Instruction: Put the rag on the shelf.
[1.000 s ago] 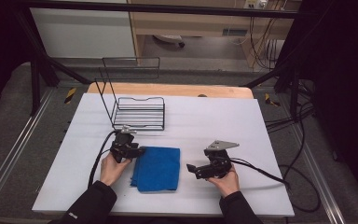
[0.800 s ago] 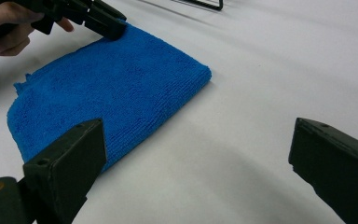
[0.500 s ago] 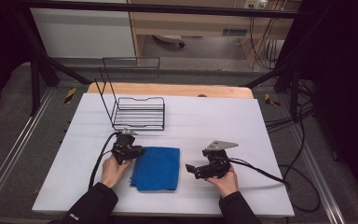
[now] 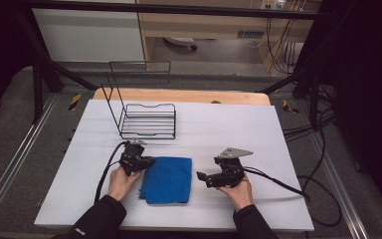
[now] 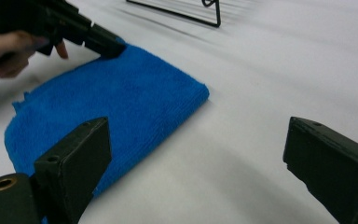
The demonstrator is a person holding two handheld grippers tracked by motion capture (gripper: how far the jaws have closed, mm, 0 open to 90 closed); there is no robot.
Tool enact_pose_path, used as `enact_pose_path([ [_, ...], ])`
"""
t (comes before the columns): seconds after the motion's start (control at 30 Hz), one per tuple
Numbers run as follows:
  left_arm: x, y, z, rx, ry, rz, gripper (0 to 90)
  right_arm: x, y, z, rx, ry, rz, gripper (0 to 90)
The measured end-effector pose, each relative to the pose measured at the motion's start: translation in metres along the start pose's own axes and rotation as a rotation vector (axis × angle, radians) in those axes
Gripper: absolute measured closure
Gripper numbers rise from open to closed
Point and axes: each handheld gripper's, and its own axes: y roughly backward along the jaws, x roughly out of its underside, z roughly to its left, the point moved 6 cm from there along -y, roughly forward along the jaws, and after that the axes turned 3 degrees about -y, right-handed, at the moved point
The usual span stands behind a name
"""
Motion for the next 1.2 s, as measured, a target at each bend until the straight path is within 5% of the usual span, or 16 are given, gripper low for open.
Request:
enact_pose_path([
  [0.13,0.0,0.0,-0.001,-0.01,-0.017,-0.003,82.8,-0.005,-0.005,-0.003,0.003,-0.047,-0.014,9.4],
  [0.53,0.001,0.0,-0.001,-0.009,-0.065,-0.006,82.5,-0.016,-0.048,0.003,0.054,-0.053,0.063,14.8],
  [0.73,0.001,0.0,-0.001,-0.006,-0.055,-0.007,82.5,-0.018,-0.061,-0.001,0.032,-0.114,0.073,30.7],
  [1.07,0.001,0.0,-0.001,-0.006,-0.057,-0.007,82.4,-0.011,-0.069,-0.003,0.049,-0.093,0.099,54.8],
  [1.2,0.001,0.0,-0.001,-0.003,-0.052,-0.007,82.4,-0.01,-0.07,-0.001,0.009,-0.11,0.113,66.5],
])
